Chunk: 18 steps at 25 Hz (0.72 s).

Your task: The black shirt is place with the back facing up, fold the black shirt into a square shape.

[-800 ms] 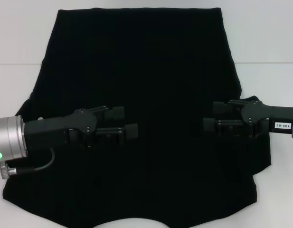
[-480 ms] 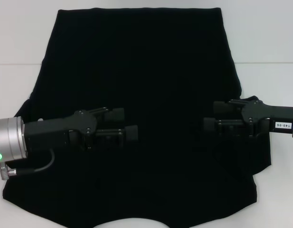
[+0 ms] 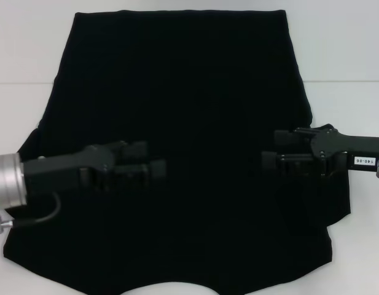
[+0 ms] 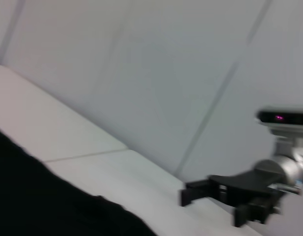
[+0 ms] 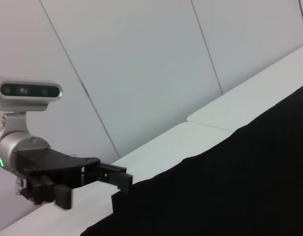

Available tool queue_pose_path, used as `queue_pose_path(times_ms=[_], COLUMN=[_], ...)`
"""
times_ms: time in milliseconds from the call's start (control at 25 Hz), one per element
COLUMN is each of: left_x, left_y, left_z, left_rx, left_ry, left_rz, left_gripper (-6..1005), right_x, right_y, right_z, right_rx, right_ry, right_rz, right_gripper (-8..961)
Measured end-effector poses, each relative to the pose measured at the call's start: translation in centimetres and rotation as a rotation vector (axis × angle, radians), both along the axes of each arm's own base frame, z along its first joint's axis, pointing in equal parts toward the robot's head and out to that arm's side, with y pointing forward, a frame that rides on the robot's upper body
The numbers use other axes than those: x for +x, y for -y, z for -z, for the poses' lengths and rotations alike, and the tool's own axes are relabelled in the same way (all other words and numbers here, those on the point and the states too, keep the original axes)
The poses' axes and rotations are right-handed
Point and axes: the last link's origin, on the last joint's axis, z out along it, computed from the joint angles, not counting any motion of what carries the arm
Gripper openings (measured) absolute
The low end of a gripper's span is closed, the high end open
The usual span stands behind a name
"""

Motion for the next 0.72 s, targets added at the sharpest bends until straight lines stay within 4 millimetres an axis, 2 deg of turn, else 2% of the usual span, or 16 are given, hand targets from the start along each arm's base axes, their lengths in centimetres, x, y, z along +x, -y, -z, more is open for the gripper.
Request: queue_pose_path(times_ms=[320, 480, 520, 720], left_x=[-4.3, -5.6, -6.9, -9.0], left_y=[-0.2, 0.0, 0.1, 0.2], left_z=[-3.6, -5.0, -6.2, -8.1], left_rx=[0.095, 0.102, 0.111, 0.124], left_ry=[-0.074, -0.119, -0.160, -0.238], left_rz=[-0.267, -0.361, -0.457, -0.627], left_gripper=[943, 942, 942, 942], right_x=[-0.4, -0.5, -0.6, -0.6], right_y=[-0.3, -0.6, -0.7, -0.9], right_z=[0.3, 0.4, 0.4, 0.7], right_rx=[0.011, 0.024, 0.028, 0.043], right_ry=[-0.008, -0.011, -0.013, -0.018], right_rz=[0.004, 0.016, 0.019, 0.031], right_gripper=[910, 910, 910, 909])
